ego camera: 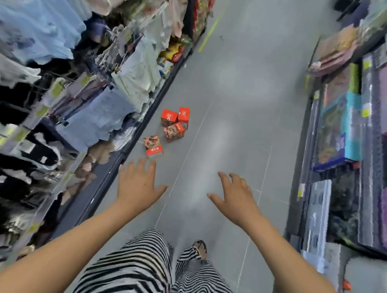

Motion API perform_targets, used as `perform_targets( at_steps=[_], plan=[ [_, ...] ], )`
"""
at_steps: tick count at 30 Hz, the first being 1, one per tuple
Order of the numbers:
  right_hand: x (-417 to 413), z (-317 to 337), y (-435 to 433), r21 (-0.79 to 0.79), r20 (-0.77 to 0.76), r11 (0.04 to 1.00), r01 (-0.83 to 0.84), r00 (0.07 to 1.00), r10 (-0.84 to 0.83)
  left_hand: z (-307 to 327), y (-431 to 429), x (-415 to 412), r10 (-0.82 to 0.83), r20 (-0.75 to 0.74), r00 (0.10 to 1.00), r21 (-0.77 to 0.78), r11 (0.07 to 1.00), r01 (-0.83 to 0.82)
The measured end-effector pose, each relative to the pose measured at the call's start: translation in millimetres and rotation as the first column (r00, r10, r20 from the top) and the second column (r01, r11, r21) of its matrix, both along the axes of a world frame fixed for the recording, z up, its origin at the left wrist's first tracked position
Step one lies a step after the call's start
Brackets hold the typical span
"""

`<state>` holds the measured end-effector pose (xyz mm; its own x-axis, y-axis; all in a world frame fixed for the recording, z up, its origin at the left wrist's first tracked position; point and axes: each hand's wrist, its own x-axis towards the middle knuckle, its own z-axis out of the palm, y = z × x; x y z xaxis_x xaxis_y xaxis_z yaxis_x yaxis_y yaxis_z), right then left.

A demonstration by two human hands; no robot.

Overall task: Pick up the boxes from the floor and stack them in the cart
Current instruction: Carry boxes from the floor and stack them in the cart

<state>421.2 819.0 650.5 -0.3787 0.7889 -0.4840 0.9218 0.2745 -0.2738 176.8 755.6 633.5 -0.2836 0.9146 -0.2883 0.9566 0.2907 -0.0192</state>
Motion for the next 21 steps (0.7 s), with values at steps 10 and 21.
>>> perform_targets(
  at_steps=[10, 21],
  plan=[
    [-86.8, -90.8, 180.7, 0.003, 0.115, 0.999, -0.050, 0.992, 0.049, -96.8, 110.6, -99.3, 0.162, -0.022, 0.986, -0.236, 0.958, -0.163],
    [-172.1, -307.0, 353.4, -0.035, 0.085, 0.968, -0.250, 0.964, 0.252, -333.1, 234.7, -177.8, 0.134, -0.028, 0.991, -0.323, 0.936, -0.136]
  ],
)
